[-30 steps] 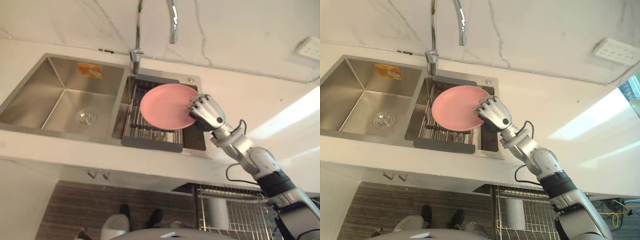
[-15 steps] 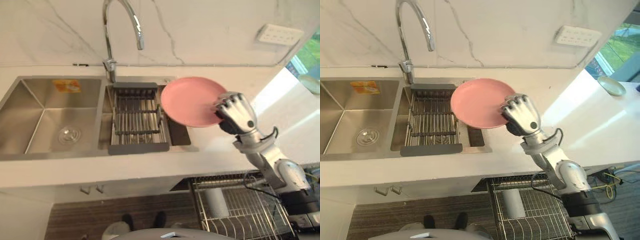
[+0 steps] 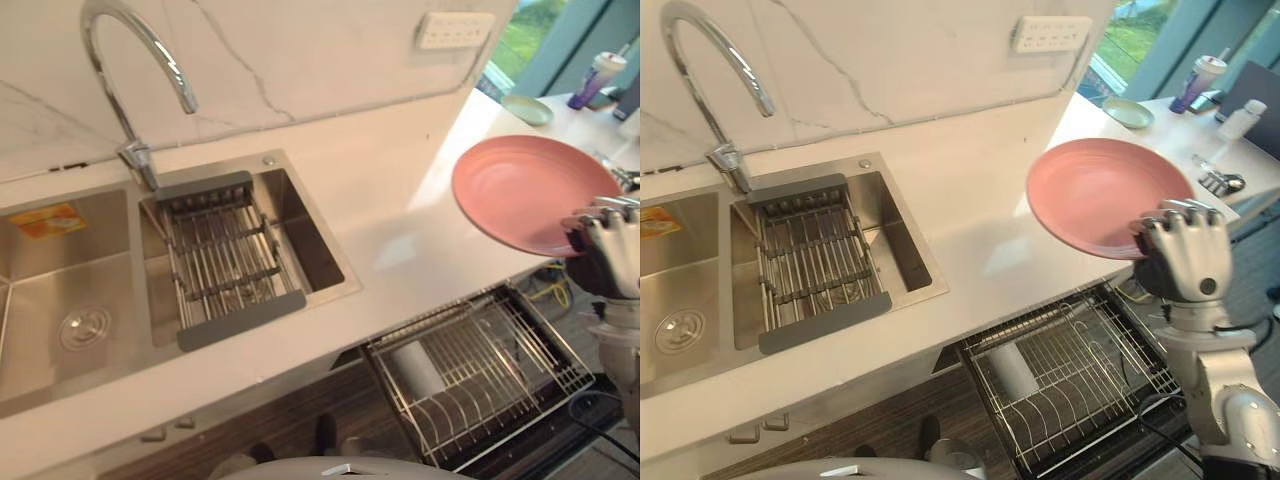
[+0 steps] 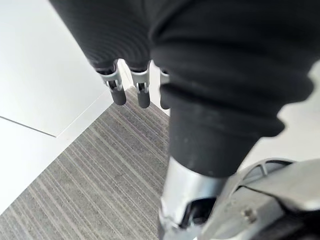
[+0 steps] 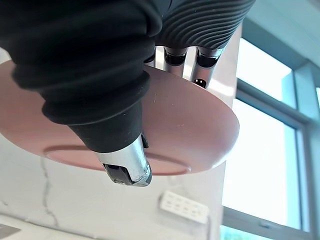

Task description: Walk over to the sink, pick up the cup, carry it to the dishwasher, place the cup inside the dishwasher, then close the dishwasher door

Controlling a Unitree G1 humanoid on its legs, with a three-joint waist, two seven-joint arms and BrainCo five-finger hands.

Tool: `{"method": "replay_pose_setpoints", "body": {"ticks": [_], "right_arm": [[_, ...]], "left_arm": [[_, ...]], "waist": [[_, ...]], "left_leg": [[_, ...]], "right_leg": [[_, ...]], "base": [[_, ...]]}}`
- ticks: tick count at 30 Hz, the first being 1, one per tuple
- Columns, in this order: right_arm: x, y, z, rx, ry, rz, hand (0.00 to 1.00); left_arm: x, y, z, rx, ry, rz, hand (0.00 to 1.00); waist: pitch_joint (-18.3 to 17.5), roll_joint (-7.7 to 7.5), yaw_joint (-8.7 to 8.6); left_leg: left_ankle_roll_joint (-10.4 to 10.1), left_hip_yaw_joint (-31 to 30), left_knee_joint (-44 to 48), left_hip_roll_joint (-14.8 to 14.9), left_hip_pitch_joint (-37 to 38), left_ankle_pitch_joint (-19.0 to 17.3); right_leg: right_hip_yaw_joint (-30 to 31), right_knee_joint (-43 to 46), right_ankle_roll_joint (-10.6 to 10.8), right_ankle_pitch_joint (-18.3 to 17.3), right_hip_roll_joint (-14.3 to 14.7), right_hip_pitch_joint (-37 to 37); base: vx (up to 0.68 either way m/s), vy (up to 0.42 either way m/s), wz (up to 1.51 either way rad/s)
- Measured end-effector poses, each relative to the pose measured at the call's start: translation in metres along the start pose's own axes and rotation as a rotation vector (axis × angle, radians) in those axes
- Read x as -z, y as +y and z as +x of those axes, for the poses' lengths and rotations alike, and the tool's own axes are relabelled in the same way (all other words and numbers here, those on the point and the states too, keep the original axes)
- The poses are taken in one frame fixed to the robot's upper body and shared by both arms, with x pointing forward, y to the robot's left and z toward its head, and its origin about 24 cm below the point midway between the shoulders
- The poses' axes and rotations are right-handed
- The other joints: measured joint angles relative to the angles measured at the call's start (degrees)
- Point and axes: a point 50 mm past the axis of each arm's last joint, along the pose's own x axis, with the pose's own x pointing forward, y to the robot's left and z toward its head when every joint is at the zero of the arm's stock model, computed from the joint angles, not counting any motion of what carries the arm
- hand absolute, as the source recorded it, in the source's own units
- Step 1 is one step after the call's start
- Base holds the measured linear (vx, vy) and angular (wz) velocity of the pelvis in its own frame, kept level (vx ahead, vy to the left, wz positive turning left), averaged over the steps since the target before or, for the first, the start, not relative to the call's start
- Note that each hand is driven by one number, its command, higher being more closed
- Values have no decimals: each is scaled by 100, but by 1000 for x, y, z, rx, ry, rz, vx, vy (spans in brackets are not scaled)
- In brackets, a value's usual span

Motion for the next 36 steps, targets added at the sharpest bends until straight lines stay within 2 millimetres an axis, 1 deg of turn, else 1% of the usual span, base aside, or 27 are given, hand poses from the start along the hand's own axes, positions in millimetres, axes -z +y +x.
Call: {"method": "replay_pose_setpoints", "body": {"ticks": [1, 4, 6, 7, 8, 9, 11, 12, 14, 15, 16, 18, 20, 21, 23, 24, 27, 30, 31, 32, 33, 35, 36], "right_arm": [[4, -2, -5, -1, 26, -12, 100], [9, -3, -17, 5, 82, -20, 100], [14, 2, -33, -4, 159, -13, 100], [16, 3, -37, -13, 180, -13, 100], [20, 5, -48, -33, 226, -20, 100], [23, 6, -53, -37, 251, -24, 100], [28, 15, -76, -65, 350, -19, 100], [28, 17, -83, -78, 378, -16, 100], [28, 28, -110, -124, 484, -2, 100], [27, 31, -116, -133, 507, 0, 100], [24, 35, -128, -149, 550, 7, 100], [18, 42, -147, -165, 610, 16, 100], [16, 44, -154, -164, 637, 13, 100], [15, 46, -159, -160, 653, 5, 100], [14, 49, -159, -158, 658, 7, 100], [9, 54, -155, -160, 651, 23, 100], [2, 64, -156, -192, 659, 43, 100], [-1, 71, -151, -197, 666, 55, 100], [-2, 74, -150, -196, 676, 62, 100], [-2, 76, -148, -196, 687, 63, 100], [-2, 77, -147, -198, 693, 68, 100], [-2, 81, -139, -199, 698, 79, 100], [-2, 83, -137, -201, 698, 88, 100]], "left_arm": [[-3, 2, 0, -3, -3, -1, 0], [-7, 4, 1, -8, -5, -5, 0], [-9, 5, 1, -7, 2, -12, 0], [-9, 5, 1, -5, 5, -16, 0], [-12, 6, 1, -3, 10, -25, 0], [-13, 6, 1, -3, 8, -21, 0], [-17, 7, 1, 2, 9, -35, 0], [-18, 7, 1, 3, 9, -42, 0], [-24, 9, 1, 5, 4, -63, 0], [-26, 10, 1, 4, 1, -65, 0], [-29, 11, 1, 6, -3, -75, 0], [-34, 10, 1, 9, -11, -82, 0], [-37, 11, 1, 9, -15, -87, 0], [-40, 8, 0, 20, -24, -85, 0], [-42, 7, 0, 25, -28, -90, 0], [-43, 6, 0, 28, -29, -98, 0], [-46, 6, -1, 18, -36, -107, 0], [-52, 7, -1, 11, -55, -112, 0], [-55, 7, -2, 8, -68, -111, 0], [-57, 8, -2, 5, -77, -115, 0], [-58, 8, -2, 5, -83, -120, 0], [-62, 9, -2, 4, -103, -128, 0], [-63, 9, -2, 4, -106, -128, 0]], "waist": [[4, 5, -47], [45, 25, -201], [75, 59, -286], [89, 77, -305], [119, 127, -347], [137, 149, -352], [207, 233, -424], [232, 248, -444], [344, 312, -534], [373, 324, -559], [438, 360, -582], [516, 421, -575], [566, 494, -580], [686, 551, -579], [727, 602, -576], [769, 639, -571], [800, 652, -542], [949, 725, -519], [1032, 721, -517], [1091, 751, -525], [1128, 766, -526], [1248, 788, -516], [1271, 806, -502]], "left_leg": [[24, 65, 131, 47, -66, -85], [48, 198, 382, 134, -171, -263], [38, 317, 620, 235, -195, -440], [26, 337, 687, 263, -205, -491], [38, 387, 812, 317, -250, -574], [39, 431, 843, 331, -258, -603], [39, 557, 952, 380, -323, -685], [40, 592, 955, 382, -324, -690], [31, 638, 969, 387, -311, -708], [30, 649, 968, 387, -303, -708], [28, 685, 955, 392, -272, -710], [21, 792, 913, 403, -230, -711], [20, 808, 909, 406, -229, -710], [19, 836, 903, 405, -234, -710], [14, 856, 893, 404, -241, -706], [0, 883, 868, 397, -241, -692], [-30, 871, 747, 340, -228, -613], [-58, 802, 701, 304, -214, -567], [-114, 759, 673, 272, -214, -529], [-129, 722, 599, 218, -210, -464], [-116, 686, 585, 195, -212, -443], [-214, 585, 500, 107, -229, -327], [-213, 581, 499, 106, -239, -323]], "right_leg": [[41, 23, 29, -20, 1, -56], [99, 64, 36, -47, 0, -137], [76, 110, 32, -59, 1, -143], [64, 136, 28, -65, 1, -152], [56, 180, 29, -71, 4, -184], [56, 210, 31, -74, 2, -212], [43, 313, 38, -78, -17, -335], [42, 334, 40, -79, -26, -356], [34, 399, 49, -91, -44, -392], [36, 417, 52, -103, -46, -397], [39, 437, 50, -117, -46, -399], [35, 466, 46, -124, -48, -443], [31, 479, 44, -125, -50, -450], [20, 485, 45, -126, -61, -480], [11, 491, 45, -126, -69, -509], [-11, 499, 45, -126, -83, -532], [-142, 500, 44, -125, -138, -541], [-194, 529, 52, -135, -166, -537], [-241, 553, 65, -150, -201, -537], [-297, 575, 70, -170, -248, -543], [-316, 580, 60, -184, -259, -547], [-376, 591, 53, -203, -333, -561], [-383, 591, 53, -203, -335, -569]], "base": [[-15, 53, -24], [-27, 56, -24], [-13, 59, -30], [-4, 54, -25], [-4, 46, -20], [-6, 60, -30], [-1, 64, -32], [8, 49, -25], [12, 26, -14], [10, 13, -8], [0, 7, -14], [-1, -2, -23], [5, -6, -12], [5, 1, -7], [-6, 7, -7], [-7, 6, -7], [2, -2, 3], [-12, -1, 12], [-19, 6, 22], [-18, 8, 26], [-22, 12, 24], [-27, 9, 18], [-29, 3, 12]]}}
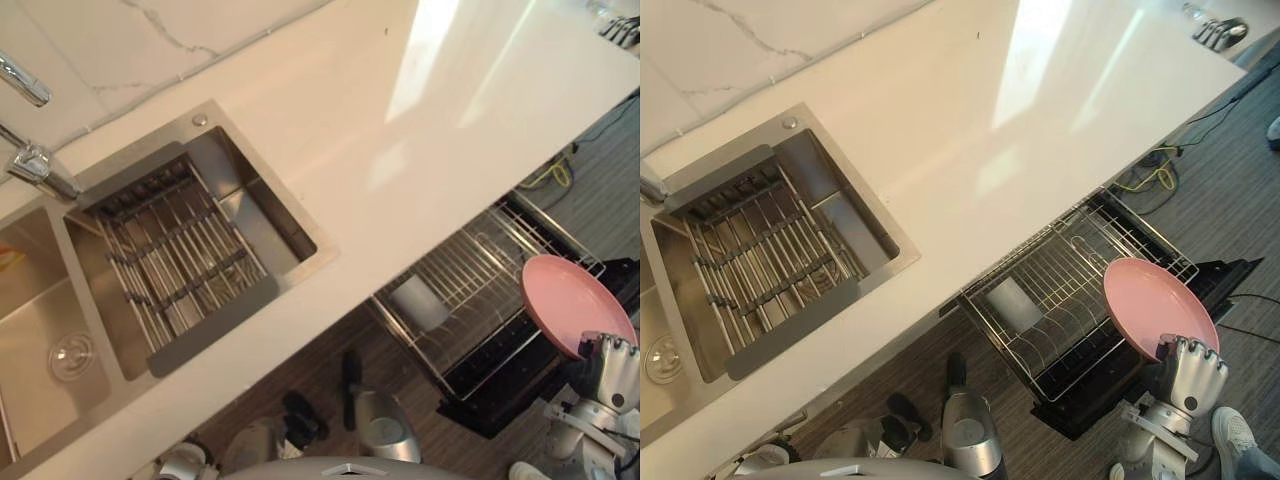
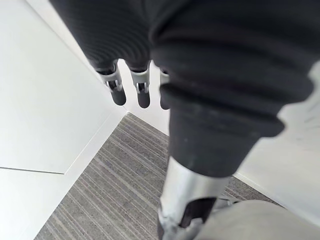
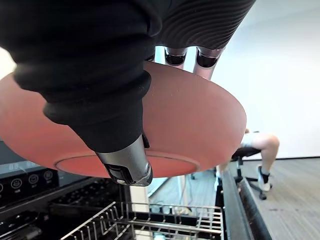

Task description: Walk over to the sink, pick up the cup, carry it to the dishwasher, place the cup inside the dishwasher, then close the dishwasher door

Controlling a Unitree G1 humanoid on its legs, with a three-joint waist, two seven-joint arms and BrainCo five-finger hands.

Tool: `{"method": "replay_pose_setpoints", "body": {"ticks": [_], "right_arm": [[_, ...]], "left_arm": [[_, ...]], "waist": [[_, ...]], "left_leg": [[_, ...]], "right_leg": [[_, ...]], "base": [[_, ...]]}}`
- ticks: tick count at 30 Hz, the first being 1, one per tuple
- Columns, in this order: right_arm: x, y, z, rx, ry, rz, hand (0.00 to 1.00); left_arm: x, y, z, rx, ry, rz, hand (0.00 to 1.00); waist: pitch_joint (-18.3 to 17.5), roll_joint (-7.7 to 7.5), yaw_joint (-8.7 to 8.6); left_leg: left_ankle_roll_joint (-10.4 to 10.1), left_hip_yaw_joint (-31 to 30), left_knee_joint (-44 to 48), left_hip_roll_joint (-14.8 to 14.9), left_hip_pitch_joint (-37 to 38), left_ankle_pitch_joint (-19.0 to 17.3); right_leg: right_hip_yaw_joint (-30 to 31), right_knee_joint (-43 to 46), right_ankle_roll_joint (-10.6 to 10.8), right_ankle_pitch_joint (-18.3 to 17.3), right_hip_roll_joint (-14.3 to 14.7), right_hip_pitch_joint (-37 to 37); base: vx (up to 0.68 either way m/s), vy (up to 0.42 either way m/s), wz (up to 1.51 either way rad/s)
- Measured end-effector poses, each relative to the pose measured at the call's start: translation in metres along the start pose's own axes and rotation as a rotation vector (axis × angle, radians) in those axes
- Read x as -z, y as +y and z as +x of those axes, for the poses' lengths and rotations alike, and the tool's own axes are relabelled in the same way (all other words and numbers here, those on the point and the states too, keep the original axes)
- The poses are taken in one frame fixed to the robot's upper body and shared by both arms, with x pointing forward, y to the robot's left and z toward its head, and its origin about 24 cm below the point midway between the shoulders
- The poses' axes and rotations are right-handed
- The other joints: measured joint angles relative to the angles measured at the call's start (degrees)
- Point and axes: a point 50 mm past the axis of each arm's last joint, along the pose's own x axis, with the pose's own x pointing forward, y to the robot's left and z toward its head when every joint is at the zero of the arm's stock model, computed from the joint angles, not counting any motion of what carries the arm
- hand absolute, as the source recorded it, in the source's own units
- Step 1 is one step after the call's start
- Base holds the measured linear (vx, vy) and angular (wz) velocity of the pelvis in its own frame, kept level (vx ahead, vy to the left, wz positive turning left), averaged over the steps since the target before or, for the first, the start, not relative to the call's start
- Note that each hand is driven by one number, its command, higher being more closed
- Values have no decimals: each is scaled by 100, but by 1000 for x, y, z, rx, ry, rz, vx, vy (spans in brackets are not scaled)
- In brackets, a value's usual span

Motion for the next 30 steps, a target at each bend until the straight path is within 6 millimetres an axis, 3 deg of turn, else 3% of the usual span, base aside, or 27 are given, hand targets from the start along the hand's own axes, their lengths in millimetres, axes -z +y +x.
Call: {"method": "replay_pose_setpoints", "body": {"ticks": [9, 21, 22, 28, 30], "right_arm": [[-19, 24, 19, -206, 62, 86, 100], [-30, 41, 38, -353, 170, 116, 100], [-26, 45, 38, -392, 204, 106, 0], [-15, 56, 30, -496, 320, 104, 0], [-14, 62, 28, -531, 352, 80, 0]], "left_arm": [[-1, -5, -1, 24, 3, -75, 0], [-6, -8, -2, 37, -27, -125, 0], [-7, -8, -2, 38, -32, -126, 0], [-12, -7, -2, 46, -52, -141, 0], [-17, -6, -1, 52, -60, -168, 0]], "waist": [[111, 104, 151], [330, 258, 273], [363, 272, 289], [471, 290, 304], [501, 291, 391]], "left_leg": [[-29, -318, -175, -127, -41, 187], [-115, -782, -187, -263, -245, 403], [-111, -790, -188, -269, -251, 422], [-108, -1106, -402, -378, -297, 656], [-109, -1171, -421, -379, -315, 669]], "right_leg": [[-107, 72, 21, -36, -73, -57], [-385, 266, 35, -142, -263, -173], [-397, 277, 30, -139, -270, -172], [-556, 298, -10, -118, -334, -193], [-561, 300, -4, -128, -333, -231]], "base": [[-19, -9, 6], [-31, -4, 16], [-36, -6, 9], [-35, -15, 17], [-67, -14, 2]]}}
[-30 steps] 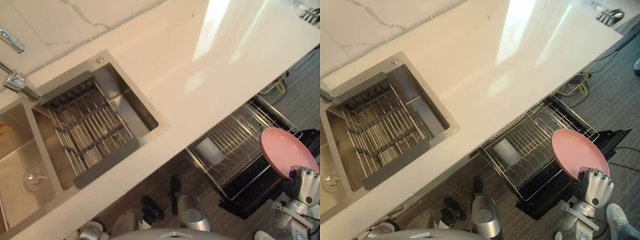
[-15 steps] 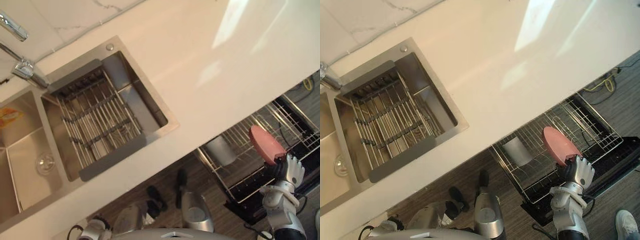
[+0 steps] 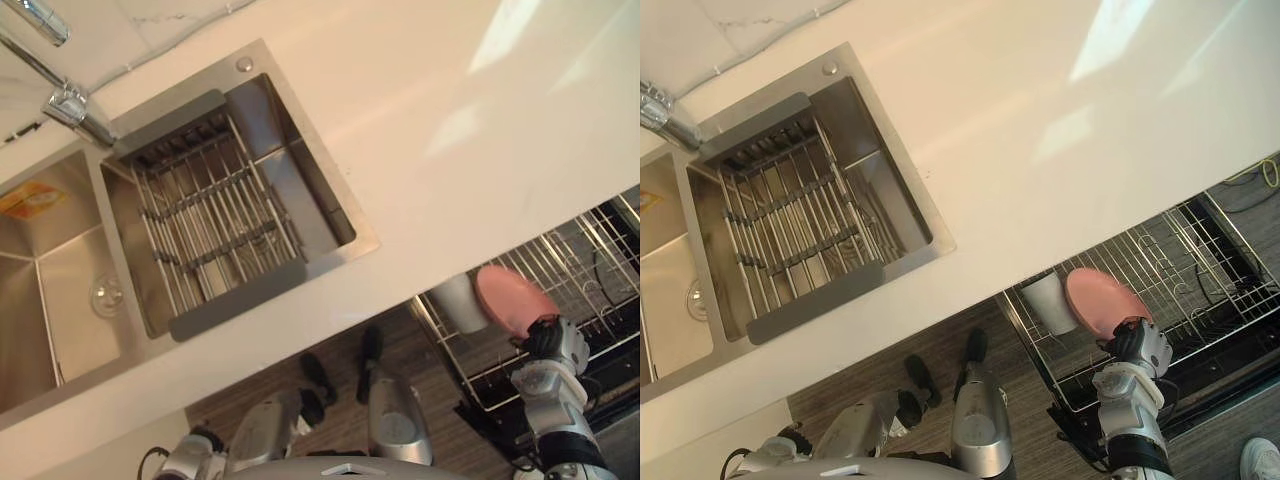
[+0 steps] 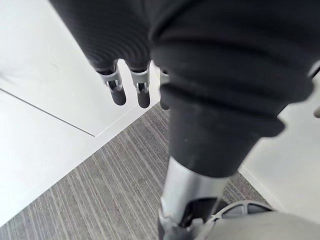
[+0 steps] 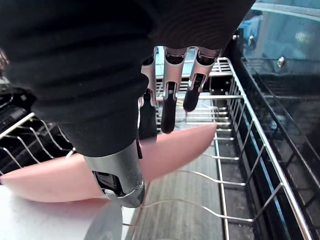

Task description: Walk over to the sink, pick up the cup, carry it to the dishwasher, place the cup inside the dishwasher, then close the dishwasher door

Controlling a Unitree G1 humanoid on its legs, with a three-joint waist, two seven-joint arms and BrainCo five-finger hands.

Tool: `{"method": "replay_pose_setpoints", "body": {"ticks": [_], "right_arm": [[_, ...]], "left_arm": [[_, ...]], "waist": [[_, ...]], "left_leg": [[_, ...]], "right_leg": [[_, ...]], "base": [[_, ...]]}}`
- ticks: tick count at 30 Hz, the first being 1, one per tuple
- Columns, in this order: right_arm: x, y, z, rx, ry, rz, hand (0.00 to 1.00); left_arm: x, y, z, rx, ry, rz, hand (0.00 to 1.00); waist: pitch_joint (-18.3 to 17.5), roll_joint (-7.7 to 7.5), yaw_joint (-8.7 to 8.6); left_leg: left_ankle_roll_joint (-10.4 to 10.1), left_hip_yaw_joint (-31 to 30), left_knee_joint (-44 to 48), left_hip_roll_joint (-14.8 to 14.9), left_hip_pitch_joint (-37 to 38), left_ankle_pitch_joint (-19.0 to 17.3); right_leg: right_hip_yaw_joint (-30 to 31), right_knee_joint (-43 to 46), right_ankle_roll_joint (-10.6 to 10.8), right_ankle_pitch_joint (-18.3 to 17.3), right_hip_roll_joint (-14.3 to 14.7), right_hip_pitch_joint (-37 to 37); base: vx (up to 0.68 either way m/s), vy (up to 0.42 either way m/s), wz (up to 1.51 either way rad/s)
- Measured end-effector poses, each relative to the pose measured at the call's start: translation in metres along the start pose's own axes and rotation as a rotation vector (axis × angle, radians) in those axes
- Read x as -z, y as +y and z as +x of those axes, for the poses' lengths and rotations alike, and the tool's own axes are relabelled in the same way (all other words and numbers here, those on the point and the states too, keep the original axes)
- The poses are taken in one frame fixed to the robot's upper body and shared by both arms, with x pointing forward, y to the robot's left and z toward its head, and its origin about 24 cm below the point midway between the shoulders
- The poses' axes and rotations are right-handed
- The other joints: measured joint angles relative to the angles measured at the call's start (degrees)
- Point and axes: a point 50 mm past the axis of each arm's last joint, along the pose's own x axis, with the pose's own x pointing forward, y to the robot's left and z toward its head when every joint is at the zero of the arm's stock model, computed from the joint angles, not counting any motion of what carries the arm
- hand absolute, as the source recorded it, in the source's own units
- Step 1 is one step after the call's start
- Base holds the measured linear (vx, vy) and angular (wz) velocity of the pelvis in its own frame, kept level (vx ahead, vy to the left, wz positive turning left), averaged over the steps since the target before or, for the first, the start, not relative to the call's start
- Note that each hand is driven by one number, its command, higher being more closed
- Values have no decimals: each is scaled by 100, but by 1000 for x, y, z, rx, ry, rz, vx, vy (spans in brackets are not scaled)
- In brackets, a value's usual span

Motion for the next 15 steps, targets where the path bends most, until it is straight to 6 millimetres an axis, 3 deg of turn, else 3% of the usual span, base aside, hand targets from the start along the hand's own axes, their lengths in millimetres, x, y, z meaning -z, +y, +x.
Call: {"method": "replay_pose_setpoints", "body": {"ticks": [4, 9, 15], "right_arm": [[2, 10, 0, -50, 82, 20, 0], [23, 15, -4, -90, 216, -23, 0], [35, 16, -6, -79, 289, 7, 0]], "left_arm": [[-2, 0, 0, 3, -5, 0, 0], [-4, 2, 1, 15, -5, -28, 0], [-7, 8, 2, -4, -4, -50, 0]], "waist": [[1, -2, 35], [12, -19, 126], [53, -158, 138]], "left_leg": [[30, -229, -173, -29, -65, 29], [30, -278, -172, -45, -82, 30], [31, -379, -178, -60, -84, 28]], "right_leg": [[-94, 25, -7, 4, 11, -107], [-118, 81, -9, 6, -16, -122], [-157, 125, -8, 8, -34, -123]], "base": [[-53, -13, 13], [-13, -1, 4], [-7, -1, 3]]}}
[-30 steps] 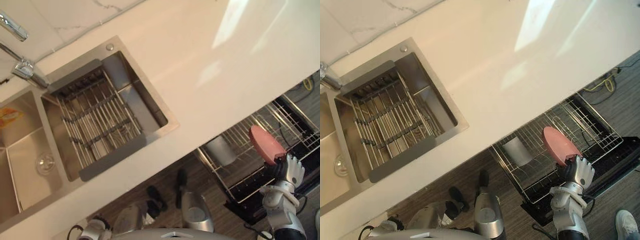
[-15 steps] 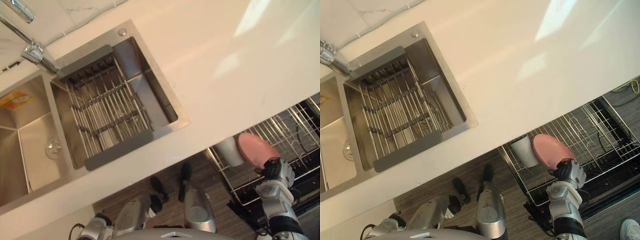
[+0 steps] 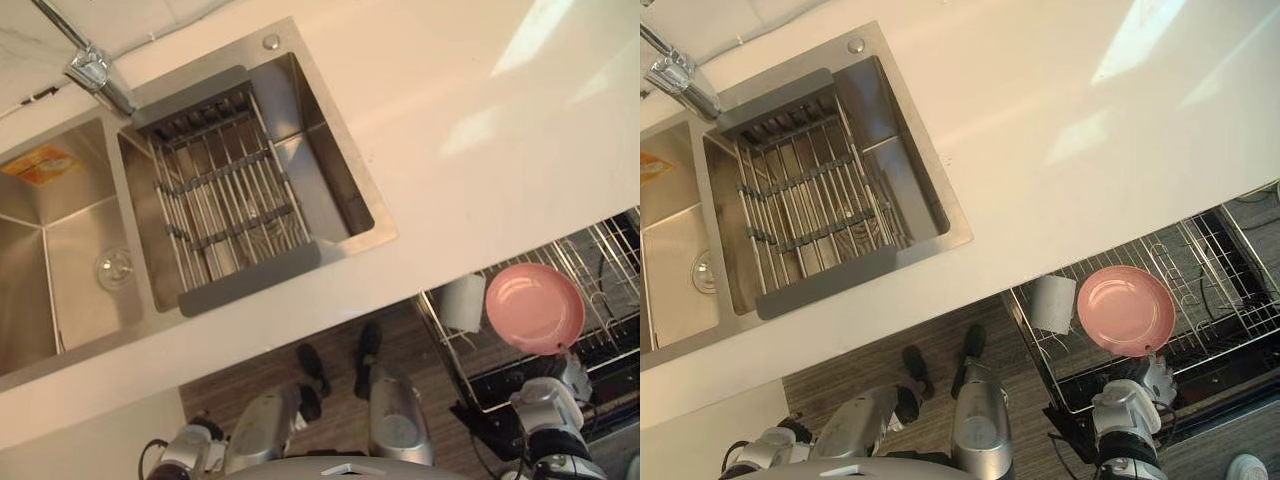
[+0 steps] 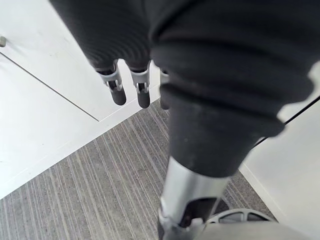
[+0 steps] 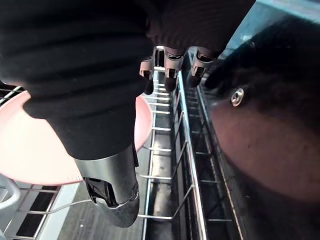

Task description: Walk over to the sink, pick up the cup, carry it to the dishwasher, place the cup inside the dishwasher, then close the dishwasher door

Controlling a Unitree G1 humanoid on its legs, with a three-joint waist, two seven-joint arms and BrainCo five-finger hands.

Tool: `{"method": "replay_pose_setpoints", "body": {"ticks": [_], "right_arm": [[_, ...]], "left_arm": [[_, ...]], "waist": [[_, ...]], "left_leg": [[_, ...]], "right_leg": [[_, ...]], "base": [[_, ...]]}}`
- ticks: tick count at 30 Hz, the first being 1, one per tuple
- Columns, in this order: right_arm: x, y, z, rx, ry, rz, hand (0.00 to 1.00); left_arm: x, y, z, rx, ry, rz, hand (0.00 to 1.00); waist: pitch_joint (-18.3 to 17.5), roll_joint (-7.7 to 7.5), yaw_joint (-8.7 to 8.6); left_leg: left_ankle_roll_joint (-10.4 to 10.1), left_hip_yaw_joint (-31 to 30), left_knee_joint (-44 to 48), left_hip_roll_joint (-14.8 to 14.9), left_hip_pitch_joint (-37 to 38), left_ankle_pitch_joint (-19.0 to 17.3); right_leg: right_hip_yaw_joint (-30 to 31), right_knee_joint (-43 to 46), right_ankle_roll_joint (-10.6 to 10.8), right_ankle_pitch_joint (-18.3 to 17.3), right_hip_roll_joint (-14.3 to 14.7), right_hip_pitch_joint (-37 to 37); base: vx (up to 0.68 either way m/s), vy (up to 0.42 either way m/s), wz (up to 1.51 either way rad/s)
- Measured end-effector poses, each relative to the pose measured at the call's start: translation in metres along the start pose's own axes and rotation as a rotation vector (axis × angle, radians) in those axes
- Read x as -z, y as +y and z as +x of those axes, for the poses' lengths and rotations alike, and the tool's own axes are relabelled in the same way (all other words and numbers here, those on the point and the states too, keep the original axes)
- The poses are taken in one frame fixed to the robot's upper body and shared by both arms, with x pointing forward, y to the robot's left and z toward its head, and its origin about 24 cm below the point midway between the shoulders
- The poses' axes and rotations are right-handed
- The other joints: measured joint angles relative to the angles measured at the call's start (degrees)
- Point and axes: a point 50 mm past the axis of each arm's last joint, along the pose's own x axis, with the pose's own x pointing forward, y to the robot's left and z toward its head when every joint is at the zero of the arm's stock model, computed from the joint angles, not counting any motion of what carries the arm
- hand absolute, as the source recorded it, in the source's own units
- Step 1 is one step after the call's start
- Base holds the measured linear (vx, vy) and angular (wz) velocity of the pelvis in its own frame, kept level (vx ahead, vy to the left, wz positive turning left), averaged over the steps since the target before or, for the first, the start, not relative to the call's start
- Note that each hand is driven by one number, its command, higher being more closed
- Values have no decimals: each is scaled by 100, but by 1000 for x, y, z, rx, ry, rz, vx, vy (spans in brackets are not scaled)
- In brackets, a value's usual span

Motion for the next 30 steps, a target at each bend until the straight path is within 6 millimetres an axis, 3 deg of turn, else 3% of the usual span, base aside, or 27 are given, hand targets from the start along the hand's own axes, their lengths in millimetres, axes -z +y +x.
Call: {"method": "replay_pose_setpoints", "body": {"ticks": [4, 6, 11, 13, 16, 18, 22, 23, 24, 26, 30], "right_arm": [[0, -4, 0, 60, 9, 143, 0], [-1, -15, 0, 129, 8, 242, 0], [-4, -80, -10, 481, -67, 558, 0], [5, -108, -17, 630, -80, 677, 0], [25, -139, -35, 800, -93, 852, 0], [61, -146, -43, 886, -4, 939, 0], [118, -141, -44, 898, 175, 1120, 0], [138, -131, -44, 855, 226, 1217, 0], [146, -125, -45, 831, 245, 1264, 0], [171, -93, -53, 754, 336, 1418, 0], [181, -48, -71, 686, 367, 1686, 0]], "left_arm": [[1, 6, 1, -11, 11, 3, 0], [1, 6, 1, -14, 7, 15, 0], [-1, 15, 0, -48, -6, 13, 0], [1, 16, -1, -57, -4, 25, 0], [8, 19, -1, -87, 20, 39, 0], [11, 20, -1, -96, 40, 35, 0], [14, 20, -1, -92, 62, 12, 0], [14, 19, -1, -88, 71, -13, 0], [16, 18, -1, -88, 78, -28, 0], [22, 12, -1, -72, 118, -55, 0], [18, 0, -2, -34, 122, -88, 0]], "waist": [[-19, -155, 10], [-33, -187, 10], [-141, -360, -35], [-207, -432, -66], [-344, -596, -258], [-420, -662, -362], [-532, -603, -605], [-561, -568, -658], [-576, -548, -675], [-679, -459, -740], [-831, -225, -737]], "left_leg": [[9, 1, 8, 4, 6, -7], [34, 13, 20, 5, 9, -23], [187, 207, 79, 52, 79, -124], [347, 304, 90, 96, 114, -245], [359, 396, 15, 98, 187, -279], [378, 498, -3, 99, 258, -270], [381, 527, -11, 67, 325, -257], [369, 552, -51, 55, 409, -251], [344, 572, -100, 47, 465, -235], [226, 593, -251, 11, 607, -161], [116, 604, -392, 15, 600, -190]], "right_leg": [[8, 8, -23, 25, 0, 2], [29, 6, -38, 50, 3, 2], [263, -14, -30, 103, 97, 7], [357, -17, -31, 102, 164, 11], [468, -21, -55, 118, 206, 1], [555, -10, -55, 113, 227, 5], [601, -4, -30, 99, 206, 27], [624, -8, -20, 92, 204, 74], [631, -15, -15, 89, 204, 107], [629, -69, 8, 67, 195, 206], [553, -225, 32, 40, 206, 230]], "base": [[0, 0, 0], [-2, 4, -3], [1, 3, -22], [7, 4, -33], [44, 5, -22], [63, 1, -22], [75, 12, -10], [45, 4, -16], [22, 3, -12], [-1, 0, -2], [-55, -6, 5]]}}
